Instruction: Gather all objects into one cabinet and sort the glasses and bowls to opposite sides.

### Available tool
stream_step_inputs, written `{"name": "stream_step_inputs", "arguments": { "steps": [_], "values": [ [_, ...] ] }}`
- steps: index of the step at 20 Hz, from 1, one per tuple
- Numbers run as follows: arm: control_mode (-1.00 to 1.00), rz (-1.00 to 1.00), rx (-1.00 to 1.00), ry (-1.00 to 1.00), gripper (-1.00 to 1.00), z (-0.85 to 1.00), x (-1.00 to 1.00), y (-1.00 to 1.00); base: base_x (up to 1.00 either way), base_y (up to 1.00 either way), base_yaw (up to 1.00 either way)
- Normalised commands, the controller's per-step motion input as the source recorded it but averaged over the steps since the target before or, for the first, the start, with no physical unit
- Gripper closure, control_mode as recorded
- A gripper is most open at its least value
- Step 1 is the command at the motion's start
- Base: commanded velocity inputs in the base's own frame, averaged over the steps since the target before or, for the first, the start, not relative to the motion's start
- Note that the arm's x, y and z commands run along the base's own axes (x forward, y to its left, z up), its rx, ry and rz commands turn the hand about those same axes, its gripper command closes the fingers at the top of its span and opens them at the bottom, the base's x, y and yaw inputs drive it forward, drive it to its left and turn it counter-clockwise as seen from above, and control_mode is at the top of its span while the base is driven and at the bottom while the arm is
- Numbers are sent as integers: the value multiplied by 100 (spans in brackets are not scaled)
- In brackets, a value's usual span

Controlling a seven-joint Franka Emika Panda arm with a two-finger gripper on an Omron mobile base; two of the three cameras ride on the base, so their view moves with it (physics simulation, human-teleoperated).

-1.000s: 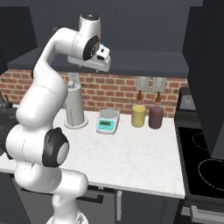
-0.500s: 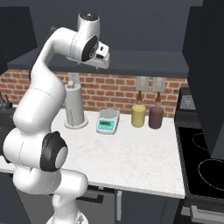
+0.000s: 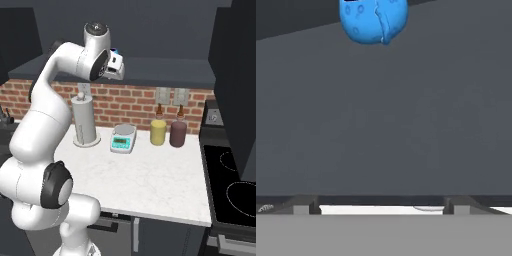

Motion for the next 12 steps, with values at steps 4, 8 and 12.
{"name": "stream_step_inputs", "arguments": {
  "steps": [4, 8, 12],
  "values": [
    [-100, 0, 0, 0, -100, 6, 36, 0, 0, 0, 0],
    [-100, 0, 0, 0, -100, 3, 35, 0, 0, 0, 0],
    [-100, 0, 0, -7, -100, 2, 16, 0, 0, 0, 0]
  ]
}}
